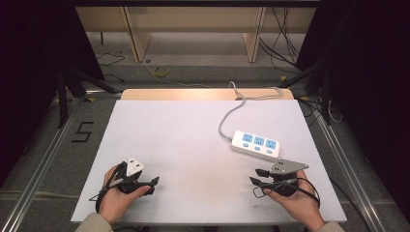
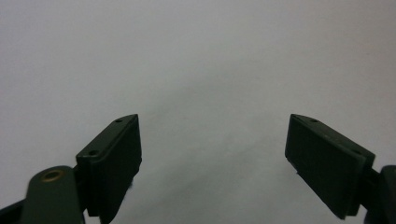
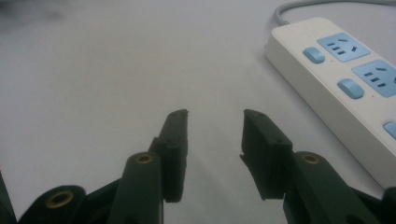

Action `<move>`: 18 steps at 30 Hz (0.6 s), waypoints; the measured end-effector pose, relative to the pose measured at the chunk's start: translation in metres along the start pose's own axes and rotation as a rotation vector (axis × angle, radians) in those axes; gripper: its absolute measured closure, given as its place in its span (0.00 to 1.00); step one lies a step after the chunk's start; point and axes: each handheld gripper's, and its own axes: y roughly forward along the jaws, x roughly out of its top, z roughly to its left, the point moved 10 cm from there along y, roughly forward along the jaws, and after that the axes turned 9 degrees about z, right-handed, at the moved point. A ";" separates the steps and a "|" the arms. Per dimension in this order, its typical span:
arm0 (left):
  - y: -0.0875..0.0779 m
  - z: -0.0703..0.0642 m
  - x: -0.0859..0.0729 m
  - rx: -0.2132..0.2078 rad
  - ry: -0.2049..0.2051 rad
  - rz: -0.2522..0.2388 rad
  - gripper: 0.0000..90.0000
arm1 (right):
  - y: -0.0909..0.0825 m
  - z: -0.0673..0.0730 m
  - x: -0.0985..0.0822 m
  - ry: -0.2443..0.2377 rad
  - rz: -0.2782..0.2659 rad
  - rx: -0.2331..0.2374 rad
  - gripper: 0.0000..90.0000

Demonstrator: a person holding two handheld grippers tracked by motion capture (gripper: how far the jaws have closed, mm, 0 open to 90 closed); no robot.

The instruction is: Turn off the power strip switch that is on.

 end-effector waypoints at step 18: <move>-0.001 0.001 0.001 0.004 -0.003 -0.007 0.21 | -0.002 0.004 0.003 -0.052 0.049 -0.004 0.89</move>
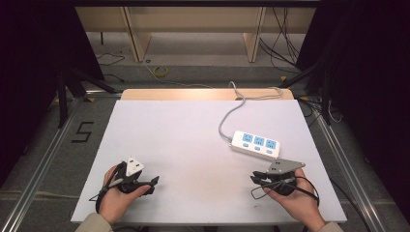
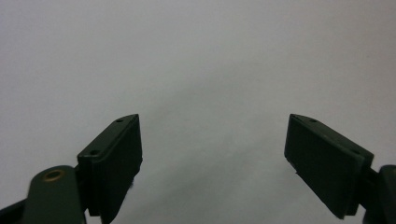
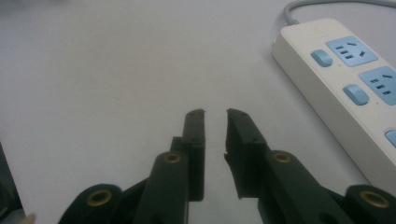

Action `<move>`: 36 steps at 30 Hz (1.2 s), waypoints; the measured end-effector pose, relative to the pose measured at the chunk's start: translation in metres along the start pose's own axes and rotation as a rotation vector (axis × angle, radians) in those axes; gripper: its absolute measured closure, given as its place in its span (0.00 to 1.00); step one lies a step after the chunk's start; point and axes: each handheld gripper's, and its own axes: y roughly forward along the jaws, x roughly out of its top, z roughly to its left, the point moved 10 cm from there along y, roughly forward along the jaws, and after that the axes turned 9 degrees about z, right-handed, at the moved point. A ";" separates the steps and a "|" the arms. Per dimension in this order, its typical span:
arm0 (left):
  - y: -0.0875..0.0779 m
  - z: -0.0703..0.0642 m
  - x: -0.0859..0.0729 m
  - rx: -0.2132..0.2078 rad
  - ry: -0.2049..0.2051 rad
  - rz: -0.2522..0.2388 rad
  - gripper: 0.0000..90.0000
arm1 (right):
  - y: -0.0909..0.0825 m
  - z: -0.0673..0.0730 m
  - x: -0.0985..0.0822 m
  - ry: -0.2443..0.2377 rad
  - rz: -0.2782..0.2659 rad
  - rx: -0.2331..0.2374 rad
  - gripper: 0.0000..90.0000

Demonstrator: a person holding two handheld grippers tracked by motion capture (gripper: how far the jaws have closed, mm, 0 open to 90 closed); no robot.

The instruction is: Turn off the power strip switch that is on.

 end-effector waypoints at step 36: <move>-0.001 0.000 0.001 0.002 -0.004 -0.007 0.21 | -0.008 -0.008 0.004 0.003 0.070 -0.029 1.00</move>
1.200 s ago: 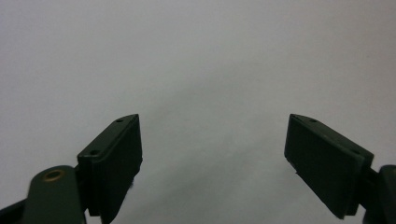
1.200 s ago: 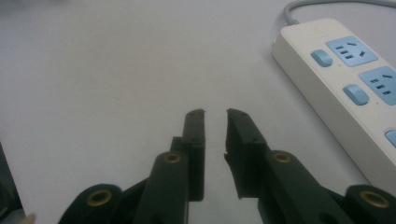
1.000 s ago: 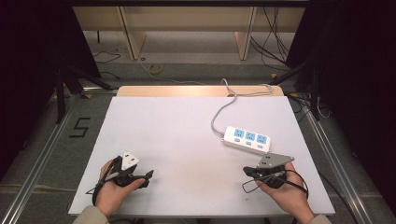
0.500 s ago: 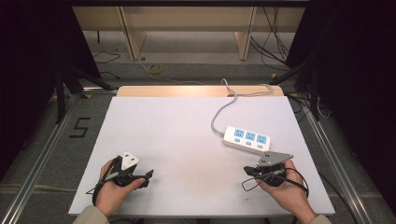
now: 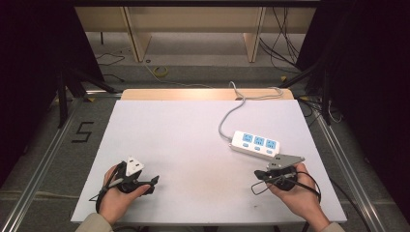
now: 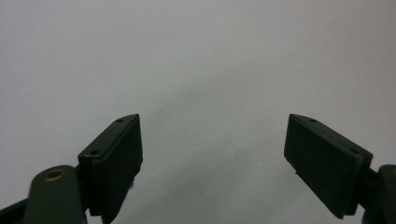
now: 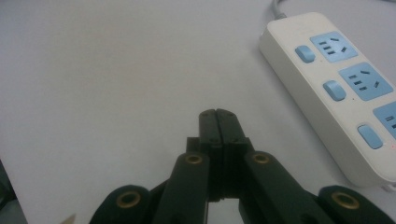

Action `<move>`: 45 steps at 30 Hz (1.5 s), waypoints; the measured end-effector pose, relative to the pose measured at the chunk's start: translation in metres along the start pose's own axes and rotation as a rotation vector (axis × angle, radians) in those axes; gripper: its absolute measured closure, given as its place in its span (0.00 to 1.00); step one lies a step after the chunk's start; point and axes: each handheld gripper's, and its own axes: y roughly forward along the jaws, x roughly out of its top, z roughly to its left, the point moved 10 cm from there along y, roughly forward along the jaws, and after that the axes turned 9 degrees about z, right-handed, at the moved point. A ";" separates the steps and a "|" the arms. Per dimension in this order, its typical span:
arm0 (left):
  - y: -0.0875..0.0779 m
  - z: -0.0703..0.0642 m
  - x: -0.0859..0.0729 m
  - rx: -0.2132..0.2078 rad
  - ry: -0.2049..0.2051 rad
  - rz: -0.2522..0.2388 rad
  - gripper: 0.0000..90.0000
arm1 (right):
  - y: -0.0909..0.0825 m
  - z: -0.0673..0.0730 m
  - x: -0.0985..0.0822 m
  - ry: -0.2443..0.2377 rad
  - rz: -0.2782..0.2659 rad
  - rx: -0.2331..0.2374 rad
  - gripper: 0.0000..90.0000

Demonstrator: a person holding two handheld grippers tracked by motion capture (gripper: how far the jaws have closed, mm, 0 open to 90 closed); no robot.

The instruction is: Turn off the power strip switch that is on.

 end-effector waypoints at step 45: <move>0.001 -0.002 0.001 0.002 -0.002 -0.003 0.23 | -0.005 -0.018 0.005 0.050 0.058 -0.032 1.00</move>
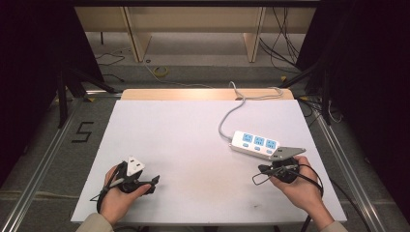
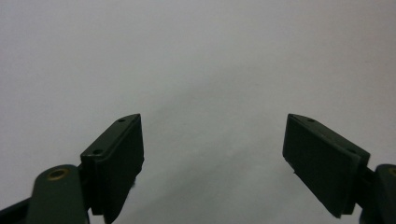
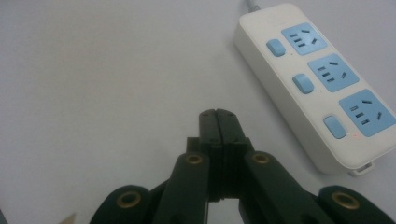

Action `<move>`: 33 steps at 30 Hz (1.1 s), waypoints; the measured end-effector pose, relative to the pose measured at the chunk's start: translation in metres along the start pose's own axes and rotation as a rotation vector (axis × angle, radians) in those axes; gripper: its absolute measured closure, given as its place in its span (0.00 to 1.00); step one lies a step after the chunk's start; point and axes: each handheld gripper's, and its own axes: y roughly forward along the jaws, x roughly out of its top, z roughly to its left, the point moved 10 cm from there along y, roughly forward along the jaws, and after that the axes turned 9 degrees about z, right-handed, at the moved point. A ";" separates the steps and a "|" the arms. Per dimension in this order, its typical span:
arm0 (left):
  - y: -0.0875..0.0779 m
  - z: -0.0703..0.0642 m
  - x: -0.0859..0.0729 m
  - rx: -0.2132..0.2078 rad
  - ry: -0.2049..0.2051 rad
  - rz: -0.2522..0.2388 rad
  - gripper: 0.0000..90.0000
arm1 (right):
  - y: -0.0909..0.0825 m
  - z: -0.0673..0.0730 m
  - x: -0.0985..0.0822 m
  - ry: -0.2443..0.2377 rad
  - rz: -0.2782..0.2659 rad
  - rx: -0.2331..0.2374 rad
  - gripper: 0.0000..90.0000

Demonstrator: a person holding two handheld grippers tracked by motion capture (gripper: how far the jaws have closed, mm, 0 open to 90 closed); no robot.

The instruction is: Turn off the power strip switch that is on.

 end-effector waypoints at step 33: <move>0.001 -0.002 0.001 -0.006 0.000 0.003 0.23 | 0.002 -0.017 0.007 0.044 0.051 -0.020 1.00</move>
